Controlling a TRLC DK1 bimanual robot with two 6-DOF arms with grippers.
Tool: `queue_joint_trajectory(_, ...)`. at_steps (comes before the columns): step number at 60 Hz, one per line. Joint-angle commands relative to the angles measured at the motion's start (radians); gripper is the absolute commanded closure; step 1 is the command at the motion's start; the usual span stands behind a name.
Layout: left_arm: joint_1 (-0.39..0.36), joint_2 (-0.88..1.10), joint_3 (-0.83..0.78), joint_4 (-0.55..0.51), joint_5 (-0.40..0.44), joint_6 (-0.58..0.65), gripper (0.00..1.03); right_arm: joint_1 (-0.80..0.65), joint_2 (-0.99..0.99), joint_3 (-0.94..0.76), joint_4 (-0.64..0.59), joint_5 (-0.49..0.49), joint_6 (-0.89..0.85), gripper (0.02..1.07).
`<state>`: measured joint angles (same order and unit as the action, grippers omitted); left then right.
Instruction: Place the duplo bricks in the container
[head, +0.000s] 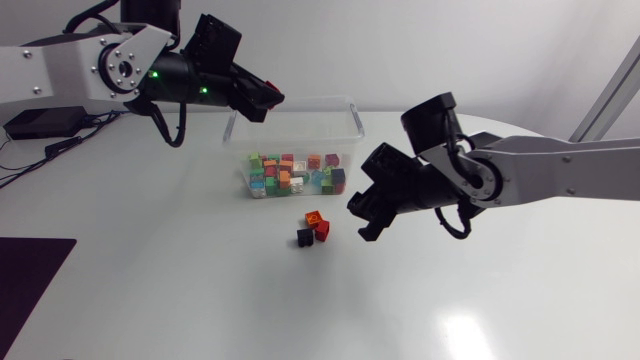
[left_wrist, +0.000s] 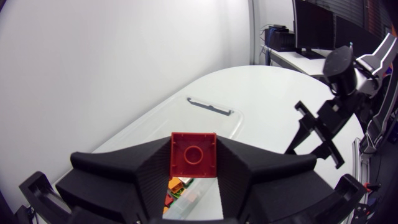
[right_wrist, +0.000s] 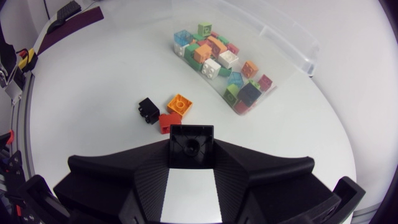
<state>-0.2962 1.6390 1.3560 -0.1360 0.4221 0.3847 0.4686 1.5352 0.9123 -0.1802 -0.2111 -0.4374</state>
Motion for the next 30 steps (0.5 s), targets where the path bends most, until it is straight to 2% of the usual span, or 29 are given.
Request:
queue_joint_trajectory(1, 0.012, 0.062, 0.063, 0.032, -0.02, -0.058, 0.8, -0.005, -0.075, -0.032, -0.031, 0.006, 0.032, 0.75)
queue_joint_trajectory(18, 0.025, 0.183, 0.144, 0.134, -0.114, -0.138, 0.8, 0.008, -0.219, -0.03, -0.111, 0.007, 0.058, 0.75)
queue_joint_trajectory(28, 0.034, 0.268, 0.215, 0.144, -0.143, -0.185, 0.79, 0.007, -0.268, -0.012, -0.15, 0.007, 0.06, 0.75)
queue_joint_trajectory(30, 0.034, 0.278, 0.223, 0.148, -0.161, -0.187, 0.76, 0.007, -0.273, -0.006, -0.154, 0.007, 0.062, 0.75)
